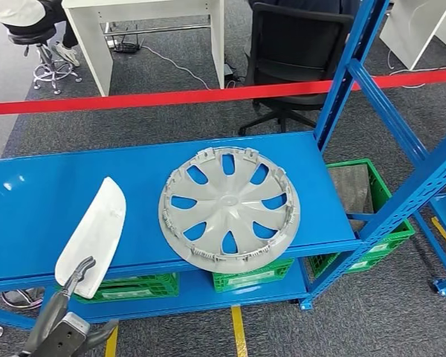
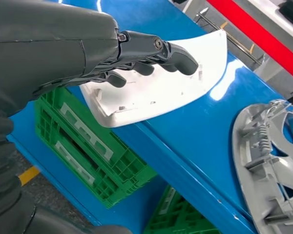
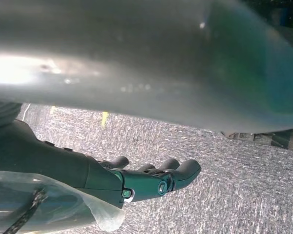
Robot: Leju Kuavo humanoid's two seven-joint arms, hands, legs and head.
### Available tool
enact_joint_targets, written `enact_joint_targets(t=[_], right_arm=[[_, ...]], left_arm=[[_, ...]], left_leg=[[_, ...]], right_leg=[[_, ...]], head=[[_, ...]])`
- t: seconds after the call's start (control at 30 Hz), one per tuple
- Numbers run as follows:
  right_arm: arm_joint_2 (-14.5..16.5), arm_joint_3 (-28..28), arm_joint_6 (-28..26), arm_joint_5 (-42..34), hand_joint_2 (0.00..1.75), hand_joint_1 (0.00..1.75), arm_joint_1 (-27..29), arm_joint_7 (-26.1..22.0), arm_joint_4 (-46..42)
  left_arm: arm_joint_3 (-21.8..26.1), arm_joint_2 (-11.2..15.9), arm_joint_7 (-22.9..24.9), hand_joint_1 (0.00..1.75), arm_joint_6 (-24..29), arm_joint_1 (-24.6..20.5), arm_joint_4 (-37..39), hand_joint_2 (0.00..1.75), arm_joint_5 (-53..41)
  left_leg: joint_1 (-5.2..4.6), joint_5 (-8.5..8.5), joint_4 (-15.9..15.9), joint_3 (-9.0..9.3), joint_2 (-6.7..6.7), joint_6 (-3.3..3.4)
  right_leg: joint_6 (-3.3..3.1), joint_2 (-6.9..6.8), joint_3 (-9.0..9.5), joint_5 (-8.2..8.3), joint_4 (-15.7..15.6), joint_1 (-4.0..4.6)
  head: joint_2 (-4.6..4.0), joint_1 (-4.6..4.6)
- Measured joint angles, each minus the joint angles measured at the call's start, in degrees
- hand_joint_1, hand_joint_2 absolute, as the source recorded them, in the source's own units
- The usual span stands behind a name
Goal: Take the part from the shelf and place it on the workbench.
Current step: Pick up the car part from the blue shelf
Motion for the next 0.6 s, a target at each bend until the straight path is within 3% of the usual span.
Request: enact_joint_targets(t=[0.6], right_arm=[[0.0, 0.0, 1.3, 0.8, 0.00, 0.00, -0.5, 0.7, 1.7]], left_arm=[[0.9, -2.4, 4.4, 0.00, -7.7, -6.5, 5.2, 1.75, -14.0]], left_leg=[[0.00, 0.00, 0.0, 0.00, 0.00, 0.00]], right_leg=[[0.01, 0.00, 0.00, 0.03, 0.0, 0.00]], head=[[0.00, 0.00]])
